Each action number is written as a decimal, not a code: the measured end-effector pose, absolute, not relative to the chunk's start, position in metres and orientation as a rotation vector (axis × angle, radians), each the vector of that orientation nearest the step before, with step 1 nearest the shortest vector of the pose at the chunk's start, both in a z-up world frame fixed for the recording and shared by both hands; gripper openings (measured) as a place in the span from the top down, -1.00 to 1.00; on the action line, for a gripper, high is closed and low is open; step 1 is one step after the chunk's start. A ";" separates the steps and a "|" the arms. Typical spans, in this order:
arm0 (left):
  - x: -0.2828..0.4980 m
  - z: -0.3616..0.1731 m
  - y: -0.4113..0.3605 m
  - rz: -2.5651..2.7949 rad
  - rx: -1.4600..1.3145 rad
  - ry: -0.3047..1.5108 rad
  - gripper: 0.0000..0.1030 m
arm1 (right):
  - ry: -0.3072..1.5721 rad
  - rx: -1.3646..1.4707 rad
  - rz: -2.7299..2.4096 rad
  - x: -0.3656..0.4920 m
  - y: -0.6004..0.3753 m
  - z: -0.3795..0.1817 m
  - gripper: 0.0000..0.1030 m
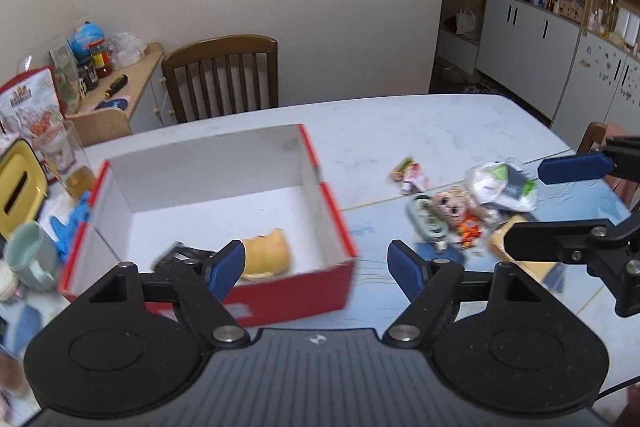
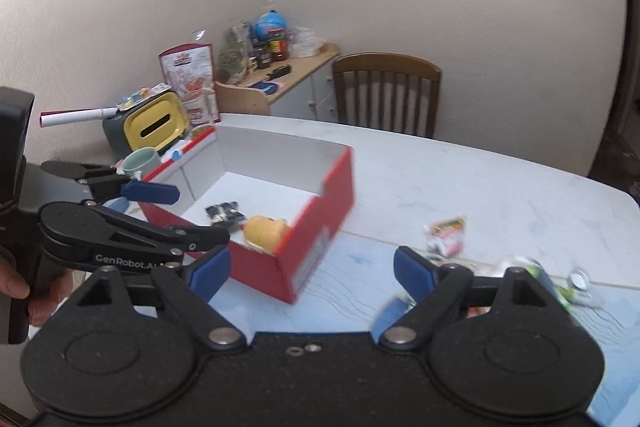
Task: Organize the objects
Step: 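Move both tools back over the remaining items on the plate, then grasp the plush doll with the left tool while the right tool grasps the bread packet, then carry the plush doll and bread packet into the red shoebox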
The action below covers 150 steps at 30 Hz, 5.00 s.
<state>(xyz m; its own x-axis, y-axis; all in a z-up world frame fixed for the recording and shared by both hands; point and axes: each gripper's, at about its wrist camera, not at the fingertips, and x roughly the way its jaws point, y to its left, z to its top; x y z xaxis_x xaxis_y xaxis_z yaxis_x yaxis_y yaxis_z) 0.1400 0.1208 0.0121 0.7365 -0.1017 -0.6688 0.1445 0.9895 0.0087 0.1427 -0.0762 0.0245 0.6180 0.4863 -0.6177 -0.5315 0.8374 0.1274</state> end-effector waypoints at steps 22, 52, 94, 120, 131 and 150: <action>0.165 -0.043 -0.020 -0.143 0.015 0.774 -0.76 | 0.774 -0.072 0.398 0.133 -0.229 -0.044 -0.98; 0.294 -0.133 -0.057 -0.210 0.122 0.868 -0.78 | 0.937 -0.128 0.417 0.198 -0.212 -0.120 -0.86; 0.253 -0.096 -0.032 -0.228 0.017 0.854 0.09 | 0.917 -0.142 0.408 0.176 -0.190 -0.098 -0.33; 0.179 -0.007 0.089 -0.169 -0.118 0.827 0.09 | 0.828 -0.053 0.465 0.164 -0.105 -0.007 -0.33; 0.174 0.004 0.185 -0.123 -0.132 0.795 0.09 | 0.788 -0.108 0.526 0.175 -0.010 0.015 -0.33; 0.240 0.005 0.292 -0.011 -0.106 0.797 0.09 | 0.851 -0.179 0.526 0.235 0.093 0.011 -0.33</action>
<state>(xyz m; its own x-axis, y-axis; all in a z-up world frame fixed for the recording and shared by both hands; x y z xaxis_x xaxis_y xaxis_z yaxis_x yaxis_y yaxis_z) 0.2396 0.2925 0.0045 0.6990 -0.0497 -0.7134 -0.0308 0.9946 -0.0994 0.2352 0.0931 0.0109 0.5415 0.3701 -0.7548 -0.5098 0.8585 0.0552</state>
